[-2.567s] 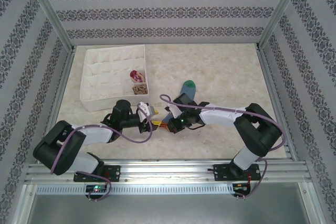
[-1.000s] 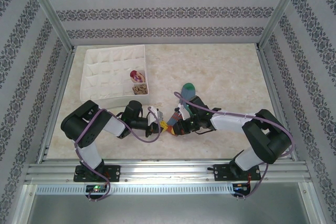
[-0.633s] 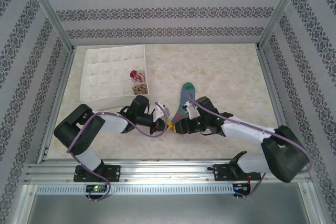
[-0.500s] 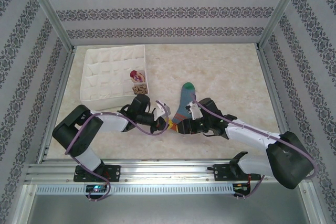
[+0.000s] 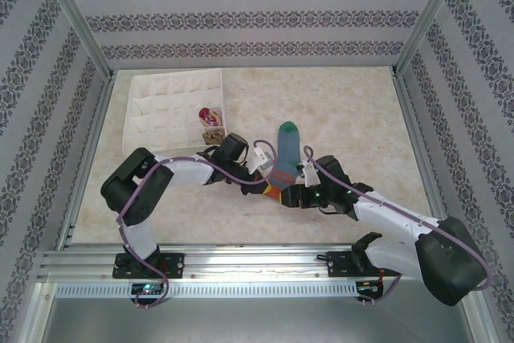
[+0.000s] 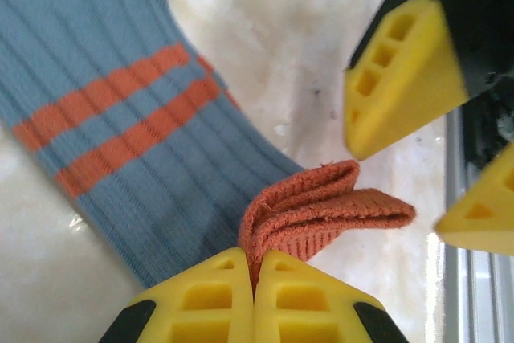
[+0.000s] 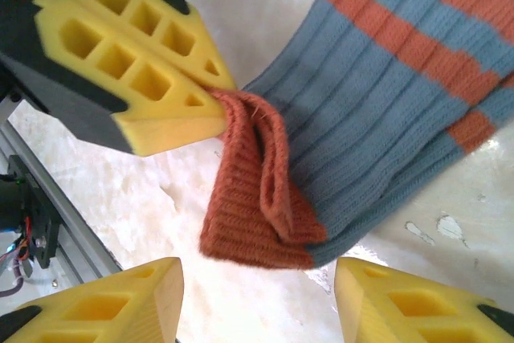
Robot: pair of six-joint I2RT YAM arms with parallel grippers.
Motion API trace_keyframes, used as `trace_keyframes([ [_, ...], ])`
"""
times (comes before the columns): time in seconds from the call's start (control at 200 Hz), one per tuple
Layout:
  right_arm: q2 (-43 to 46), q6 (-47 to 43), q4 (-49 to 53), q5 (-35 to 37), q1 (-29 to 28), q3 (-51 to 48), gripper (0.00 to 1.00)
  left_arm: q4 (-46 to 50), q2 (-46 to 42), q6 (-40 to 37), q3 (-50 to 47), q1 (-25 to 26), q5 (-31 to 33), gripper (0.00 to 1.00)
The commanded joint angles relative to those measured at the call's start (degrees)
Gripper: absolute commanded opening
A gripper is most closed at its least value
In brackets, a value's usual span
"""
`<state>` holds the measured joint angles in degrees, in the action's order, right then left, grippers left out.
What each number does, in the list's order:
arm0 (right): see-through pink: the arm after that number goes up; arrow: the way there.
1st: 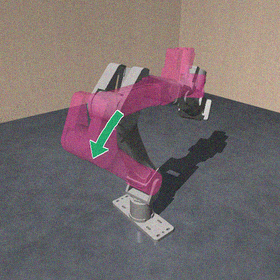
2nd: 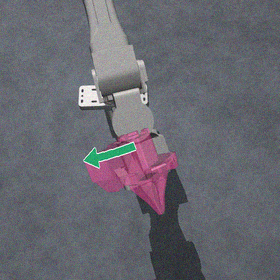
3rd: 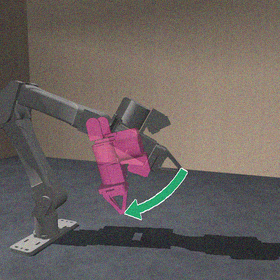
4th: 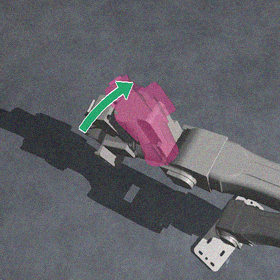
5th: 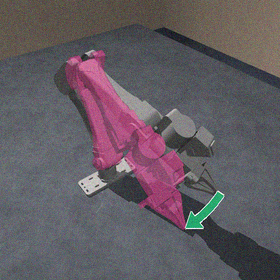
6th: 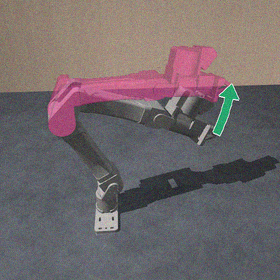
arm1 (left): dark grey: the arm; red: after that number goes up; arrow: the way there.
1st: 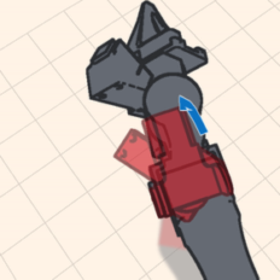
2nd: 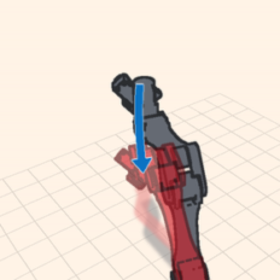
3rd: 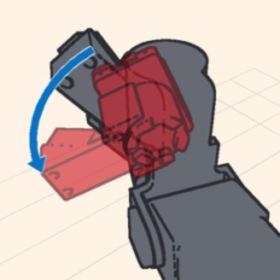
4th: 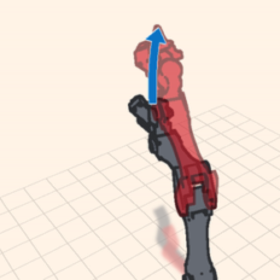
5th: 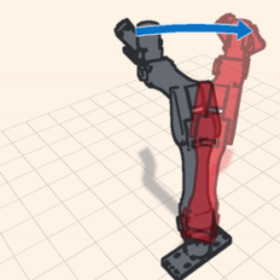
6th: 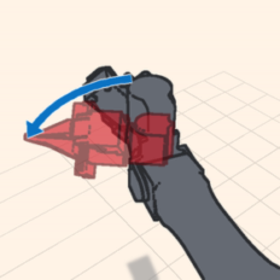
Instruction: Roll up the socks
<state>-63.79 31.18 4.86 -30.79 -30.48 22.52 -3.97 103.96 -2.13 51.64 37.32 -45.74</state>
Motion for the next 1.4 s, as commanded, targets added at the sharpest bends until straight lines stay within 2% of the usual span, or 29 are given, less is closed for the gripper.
trace_keyframes([
  [0.0, -1.3, -1.4, 0.3, 1.6, 0.6, 1.2, 0.52, 6.6, 2.0, 1.3, 2.3, 0.6, 2.4, 0.0],
  [0.345, -7.8, -3.7, 1.2, 1.8, 0.3, 6.3, 0.5, 7.1, 5.6, 2.7, 4.7, 0.6, 3.3, 0.0],
  [0.53, -6.0, -2.8, 1.4, 3.6, -0.3, 7.5, 0.39, 6.8, 6.4, 2.8, 5.5, 0.6, 3.8, 0.0],
  [0.635, -4.9, -2.0, 3.2, 7.5, -0.2, 7.9, 0.41, 6.7, 7.2, 2.8, 5.9, 0.6, 3.5, 0.0],
  [0.749, -6.3, -2.5, 3.3, 8.2, -0.3, 8.4, 0.46, 7.0, 8.0, 2.6, 6.6, 0.6, 3.3, 0.0],
  [0.959, -11.9, -1.6, 2.2, 7.8, -0.3, 10.5, 0.43, 7.0, 8.6, 2.1, 7.0, 0.6, 3.3, 0.0],
  [1.084, -14.7, 0.7, 4.6, 13.0, -0.1, 12.3, 0.36, 6.8, 9.1, 1.8, 7.0, 0.6, 3.3, 0.0],
  [1.184, -17.1, 4.7, 8.6, 17.9, 0.7, 13.4, 0.34, 6.1, 9.0, 0.9, 6.4, 0.6, 3.4, 0.0],
  [1.299, -20.6, 6.7, 13.4, 20.3, 1.0, 14.8, 0.32, 4.7, 8.1, -2.7, 4.9, 0.6, 3.4, 0.0],
  [1.394, -22.9, 6.3, 18.2, 22.5, 0.3, 16.5, 0.33, 3.6, 6.5, -7.4, 3.4, 0.6, 3.3, 0.09],
])
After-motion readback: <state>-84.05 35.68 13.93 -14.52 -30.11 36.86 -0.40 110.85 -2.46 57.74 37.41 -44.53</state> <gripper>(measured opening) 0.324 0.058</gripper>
